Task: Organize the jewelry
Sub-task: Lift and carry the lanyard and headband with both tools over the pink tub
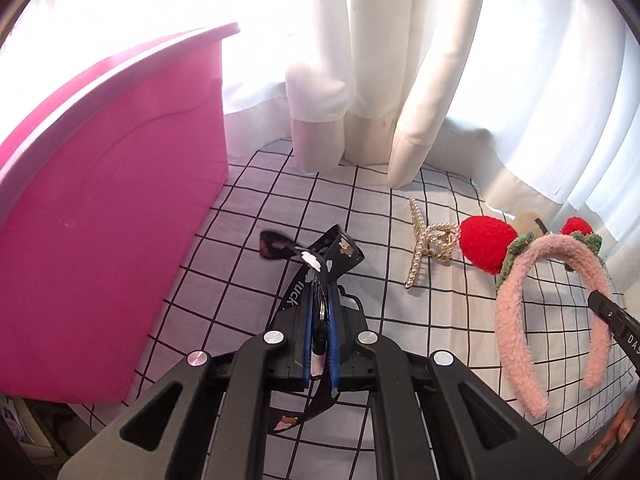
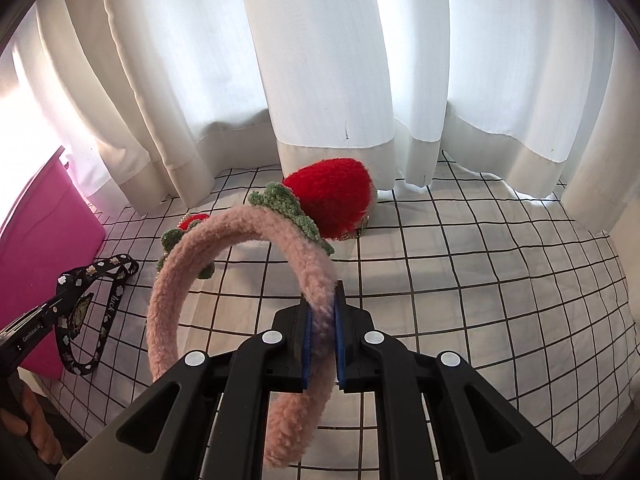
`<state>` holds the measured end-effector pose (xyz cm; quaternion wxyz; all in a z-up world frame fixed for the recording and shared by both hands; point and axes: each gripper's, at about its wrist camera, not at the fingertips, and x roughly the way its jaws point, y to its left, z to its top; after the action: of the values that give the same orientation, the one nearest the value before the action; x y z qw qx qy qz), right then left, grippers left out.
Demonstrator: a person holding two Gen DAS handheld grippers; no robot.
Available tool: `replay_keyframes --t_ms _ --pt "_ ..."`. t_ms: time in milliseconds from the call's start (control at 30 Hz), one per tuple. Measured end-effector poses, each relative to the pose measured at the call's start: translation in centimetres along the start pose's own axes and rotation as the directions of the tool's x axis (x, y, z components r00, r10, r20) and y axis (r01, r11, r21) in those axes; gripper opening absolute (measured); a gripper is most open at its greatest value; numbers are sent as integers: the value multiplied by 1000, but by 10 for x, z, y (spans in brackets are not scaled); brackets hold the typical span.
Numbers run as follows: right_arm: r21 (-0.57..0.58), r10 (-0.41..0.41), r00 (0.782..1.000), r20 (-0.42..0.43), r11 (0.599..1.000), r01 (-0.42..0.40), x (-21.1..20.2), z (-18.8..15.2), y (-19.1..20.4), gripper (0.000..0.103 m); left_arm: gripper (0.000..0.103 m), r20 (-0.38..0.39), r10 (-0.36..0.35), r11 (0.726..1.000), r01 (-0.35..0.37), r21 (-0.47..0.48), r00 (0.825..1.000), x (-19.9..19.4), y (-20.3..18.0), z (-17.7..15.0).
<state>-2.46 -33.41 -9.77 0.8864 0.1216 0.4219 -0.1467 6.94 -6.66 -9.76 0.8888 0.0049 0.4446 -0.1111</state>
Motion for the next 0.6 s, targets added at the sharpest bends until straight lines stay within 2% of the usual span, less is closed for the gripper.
replay_keyframes --t_ms 600 --pt "7 29 994 110 1000 -30 -51 18 17 9 7 131 -62 998 59 28 989 -64 -2 31"
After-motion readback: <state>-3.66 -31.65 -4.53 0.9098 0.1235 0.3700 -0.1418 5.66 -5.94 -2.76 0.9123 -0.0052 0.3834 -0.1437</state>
